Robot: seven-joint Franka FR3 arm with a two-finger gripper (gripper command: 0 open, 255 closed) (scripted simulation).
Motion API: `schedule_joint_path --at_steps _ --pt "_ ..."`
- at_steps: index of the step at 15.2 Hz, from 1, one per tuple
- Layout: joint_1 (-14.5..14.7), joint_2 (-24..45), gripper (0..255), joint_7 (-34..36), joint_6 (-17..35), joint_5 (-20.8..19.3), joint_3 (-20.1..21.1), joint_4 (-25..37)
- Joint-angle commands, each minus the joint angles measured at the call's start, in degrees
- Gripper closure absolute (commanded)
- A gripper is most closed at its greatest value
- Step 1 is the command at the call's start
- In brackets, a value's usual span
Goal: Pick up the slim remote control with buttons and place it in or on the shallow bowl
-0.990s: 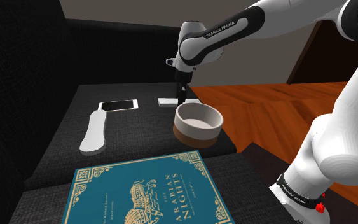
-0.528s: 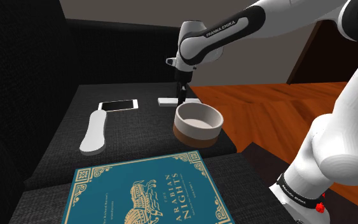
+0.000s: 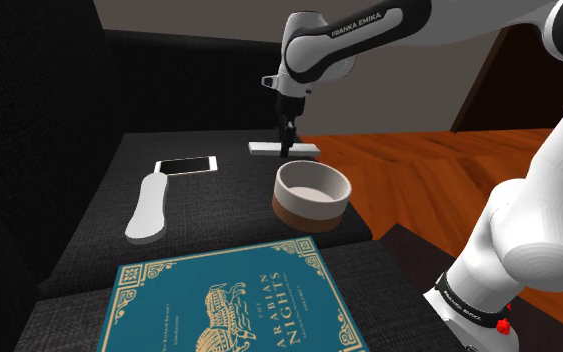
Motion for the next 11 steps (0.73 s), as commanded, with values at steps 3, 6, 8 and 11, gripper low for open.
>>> schedule_joint_path --at_steps 3,6,8,11 --pt "-0.04 -0.87 255 0.22 -2.91 -0.22 -0.04 2.04" --pt "-0.05 -1.45 255 0.43 -5.14 -0.37 -0.04 3.7" --pt "-0.05 -1.78 255 0.56 -6.64 -0.45 -0.04 4.88" --pt "-0.05 -2.18 255 0.74 -8.89 -0.56 -0.05 6.74"
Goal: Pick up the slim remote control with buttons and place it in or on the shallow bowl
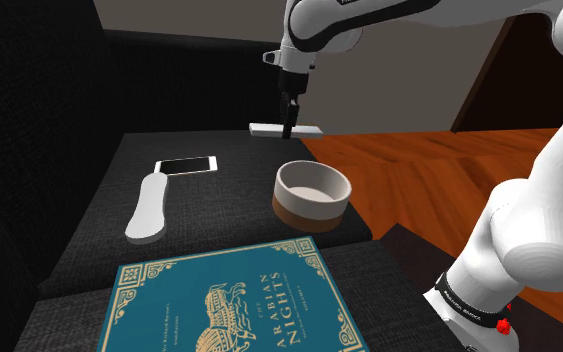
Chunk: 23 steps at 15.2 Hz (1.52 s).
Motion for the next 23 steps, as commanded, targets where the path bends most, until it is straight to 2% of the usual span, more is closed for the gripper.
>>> schedule_joint_path --at_steps 1,13,23 --pt "0.06 -0.45 255 0.27 -1.45 -0.1 0.07 1.02" --pt "0.04 -0.8 255 0.86 -10.53 -0.3 0.04 9.78" --pt "3.89 -18.7 255 10.58 -8.94 -0.41 5.95 -9.08"
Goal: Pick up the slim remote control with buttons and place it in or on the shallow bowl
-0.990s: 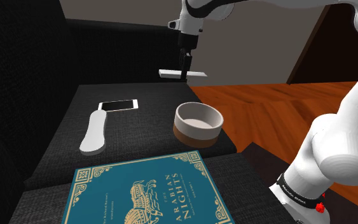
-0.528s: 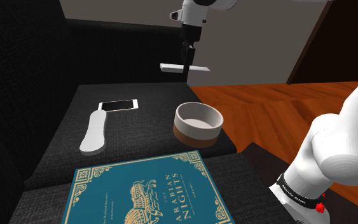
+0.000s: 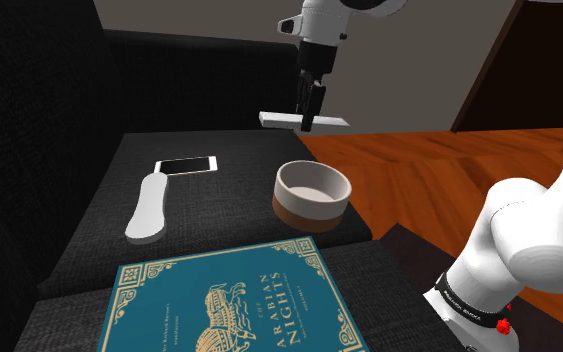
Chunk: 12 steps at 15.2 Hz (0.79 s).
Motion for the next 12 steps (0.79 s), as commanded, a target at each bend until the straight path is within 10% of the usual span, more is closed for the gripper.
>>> schedule_joint_path --at_steps 1,12 --pt "0.79 -3.31 255 2.16 0.06 0.4 1.45 -3.21" --pt "2.81 -10.71 255 6.79 3.83 2.21 5.2 -14.02"
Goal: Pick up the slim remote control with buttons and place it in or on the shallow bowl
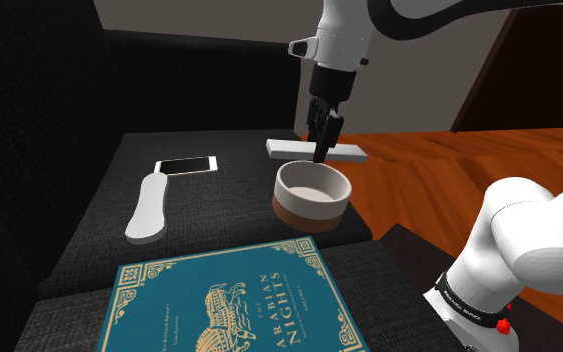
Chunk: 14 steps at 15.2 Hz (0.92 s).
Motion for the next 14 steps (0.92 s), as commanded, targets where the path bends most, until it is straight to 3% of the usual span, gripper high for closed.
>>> schedule_joint_path --at_steps 1,7,14 --pt "0.02 -0.3 255 -0.1 1.44 0.07 0.03 -1.7" --pt "0.09 0.18 255 -0.39 6.16 0.28 0.2 -5.95" --pt "0.1 0.24 255 -0.42 6.56 0.3 0.22 -6.28"
